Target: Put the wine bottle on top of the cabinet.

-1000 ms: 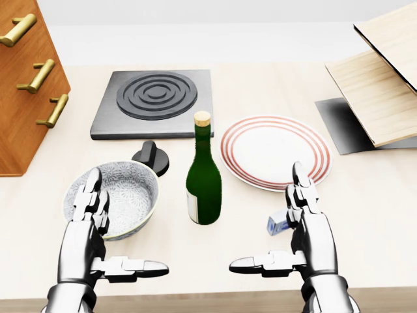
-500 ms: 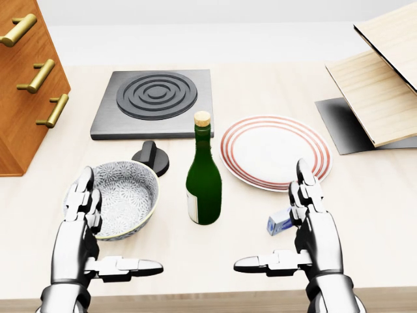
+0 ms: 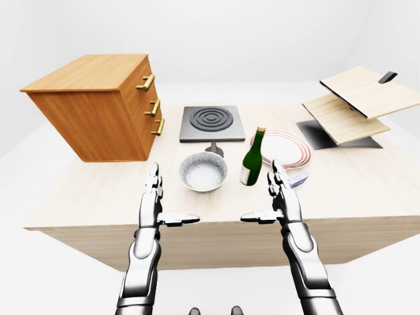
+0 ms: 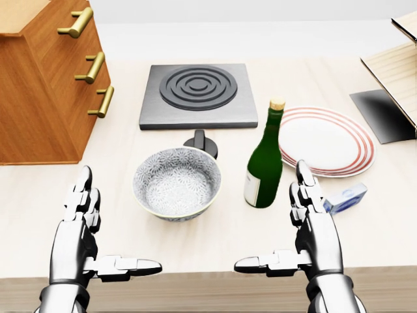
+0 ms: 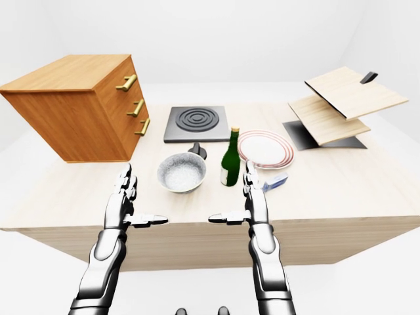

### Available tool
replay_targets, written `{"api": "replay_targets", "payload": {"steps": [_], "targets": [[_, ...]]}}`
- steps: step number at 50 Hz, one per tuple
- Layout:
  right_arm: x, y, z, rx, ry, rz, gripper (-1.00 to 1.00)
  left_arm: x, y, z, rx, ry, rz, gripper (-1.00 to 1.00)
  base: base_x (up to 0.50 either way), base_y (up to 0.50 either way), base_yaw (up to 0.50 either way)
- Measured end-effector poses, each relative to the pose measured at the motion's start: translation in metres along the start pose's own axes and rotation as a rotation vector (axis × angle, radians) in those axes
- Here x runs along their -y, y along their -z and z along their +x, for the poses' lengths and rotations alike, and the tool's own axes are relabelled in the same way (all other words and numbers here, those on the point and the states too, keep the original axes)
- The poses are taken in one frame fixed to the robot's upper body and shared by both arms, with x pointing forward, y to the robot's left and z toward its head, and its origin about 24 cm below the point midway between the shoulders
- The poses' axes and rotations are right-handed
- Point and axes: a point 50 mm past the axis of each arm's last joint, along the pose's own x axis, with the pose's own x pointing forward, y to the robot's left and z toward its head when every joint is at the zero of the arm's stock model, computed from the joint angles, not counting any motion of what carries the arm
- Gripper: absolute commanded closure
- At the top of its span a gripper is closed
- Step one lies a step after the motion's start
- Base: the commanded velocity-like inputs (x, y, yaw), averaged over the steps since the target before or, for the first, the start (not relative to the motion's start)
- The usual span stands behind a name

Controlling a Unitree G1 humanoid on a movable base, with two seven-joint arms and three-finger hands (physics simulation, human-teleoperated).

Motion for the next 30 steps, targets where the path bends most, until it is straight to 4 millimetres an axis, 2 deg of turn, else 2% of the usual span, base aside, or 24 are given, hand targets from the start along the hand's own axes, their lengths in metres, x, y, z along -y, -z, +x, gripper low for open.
{"api": "replay_targets", "payload": {"steps": [12, 30], "targets": [[-0.0006, 0.0003, -0.0001, -0.001, -0.002, -0.003, -1.00, -0.0002, 0.0006, 0.0002, 0.000, 0.001, 0.001, -1.00, -0.13, 0.50, 0.00], [-0.0012, 0.0001, -0.0005, 0.005, -0.008, -0.009, -1.00, -0.0001, 0.0009, -0.0001, 0.000, 0.003, 0.002, -1.00, -0.01, 0.50, 0.00]]}}
